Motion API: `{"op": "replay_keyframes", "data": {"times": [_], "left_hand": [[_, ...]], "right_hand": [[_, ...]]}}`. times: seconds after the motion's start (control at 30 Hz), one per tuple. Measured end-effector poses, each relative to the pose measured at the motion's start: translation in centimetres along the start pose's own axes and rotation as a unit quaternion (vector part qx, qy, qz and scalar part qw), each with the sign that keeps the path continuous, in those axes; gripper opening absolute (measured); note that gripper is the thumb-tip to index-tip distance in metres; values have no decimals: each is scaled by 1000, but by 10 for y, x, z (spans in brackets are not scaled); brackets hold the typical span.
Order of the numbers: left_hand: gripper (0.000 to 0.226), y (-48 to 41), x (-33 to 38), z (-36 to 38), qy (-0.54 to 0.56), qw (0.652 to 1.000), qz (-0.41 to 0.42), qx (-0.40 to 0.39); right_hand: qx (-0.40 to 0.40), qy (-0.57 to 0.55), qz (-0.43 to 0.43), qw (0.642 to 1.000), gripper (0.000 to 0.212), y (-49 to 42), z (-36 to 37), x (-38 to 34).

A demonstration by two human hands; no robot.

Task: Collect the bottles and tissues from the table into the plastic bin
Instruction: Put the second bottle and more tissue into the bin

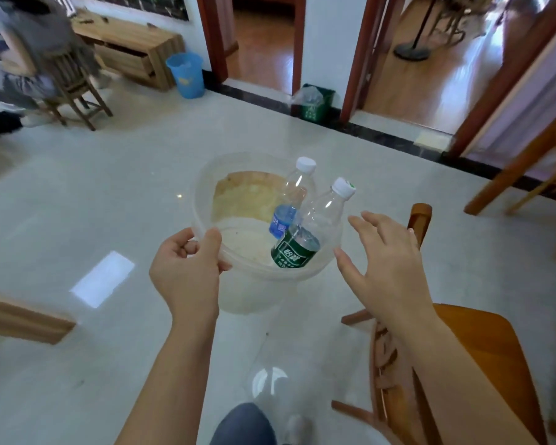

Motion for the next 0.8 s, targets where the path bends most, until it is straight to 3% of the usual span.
{"op": "replay_keyframes", "data": {"times": [0.37,0.8], "left_hand": [[31,-103,10,204,-17,990,-7,-139],[29,-106,27,437,-96,941,118,-304]], "right_hand": [[66,57,94,992,45,-155,81,15],[124,135,210,960,46,-290,120,108]]}}
Point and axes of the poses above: each hand's wrist, its own y-axis away from the middle knuckle, its own z-axis out of the palm, x = y × z, the point moved 1 cm from there along -y, towards the middle knuckle, and after that the axes turned 15 degrees about x, right-handed, at the moved point
